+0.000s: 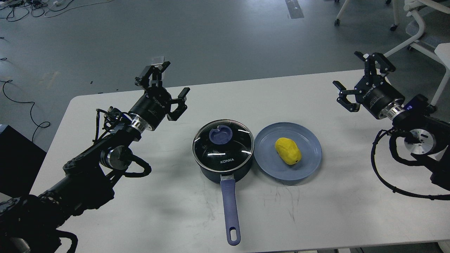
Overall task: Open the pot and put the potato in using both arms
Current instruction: 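Raise the left gripper and swing it toward the pot lid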
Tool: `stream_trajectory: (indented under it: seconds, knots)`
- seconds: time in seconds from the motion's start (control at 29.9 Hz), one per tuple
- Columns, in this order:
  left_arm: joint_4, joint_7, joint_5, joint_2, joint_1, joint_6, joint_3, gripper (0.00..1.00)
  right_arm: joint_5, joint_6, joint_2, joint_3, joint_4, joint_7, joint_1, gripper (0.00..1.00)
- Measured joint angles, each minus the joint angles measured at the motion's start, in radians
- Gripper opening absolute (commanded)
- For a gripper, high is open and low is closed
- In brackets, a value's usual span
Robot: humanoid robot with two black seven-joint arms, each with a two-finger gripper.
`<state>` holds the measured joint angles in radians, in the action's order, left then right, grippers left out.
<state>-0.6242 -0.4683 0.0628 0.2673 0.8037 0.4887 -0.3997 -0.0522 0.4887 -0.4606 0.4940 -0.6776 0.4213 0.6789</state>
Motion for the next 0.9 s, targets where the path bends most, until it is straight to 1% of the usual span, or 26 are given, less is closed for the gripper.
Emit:
stream_trajectory:
  seconds: [0.23,0.4,0.5,0.63,0.7,0.8,0.9]
  knots:
    - [0.01,-0.002,-0.001,-0.003,-0.001,0.0,-0.002,0.98,0.0,0.0,0.002,0.0,0.002,0.003,-0.001,1.0]
    - [0.012,-0.002,0.002,0.019,0.01,0.0,0.006,0.98,0.004,0.0,0.0,0.0,0.002,0.005,0.0,1.0]
    - [0.01,0.001,0.037,0.056,0.034,0.0,0.012,0.98,0.006,0.0,-0.008,-0.001,-0.001,0.007,0.001,1.0]
    - [-0.003,-0.016,0.136,0.107,0.064,0.0,-0.001,0.98,0.006,0.0,-0.022,-0.002,-0.005,0.008,0.003,1.0]
    - [-0.006,-0.019,0.171,0.127,0.107,0.0,0.002,0.98,0.006,0.0,-0.027,-0.002,-0.007,0.009,0.004,1.0]
    - [-0.053,-0.02,0.252,0.149,0.158,0.0,0.008,0.98,0.006,0.0,-0.041,-0.002,-0.008,0.01,0.004,1.0]
    - [-0.18,-0.02,0.403,0.209,0.194,0.0,0.007,0.98,0.006,0.0,-0.055,-0.002,-0.009,0.01,0.004,1.0]
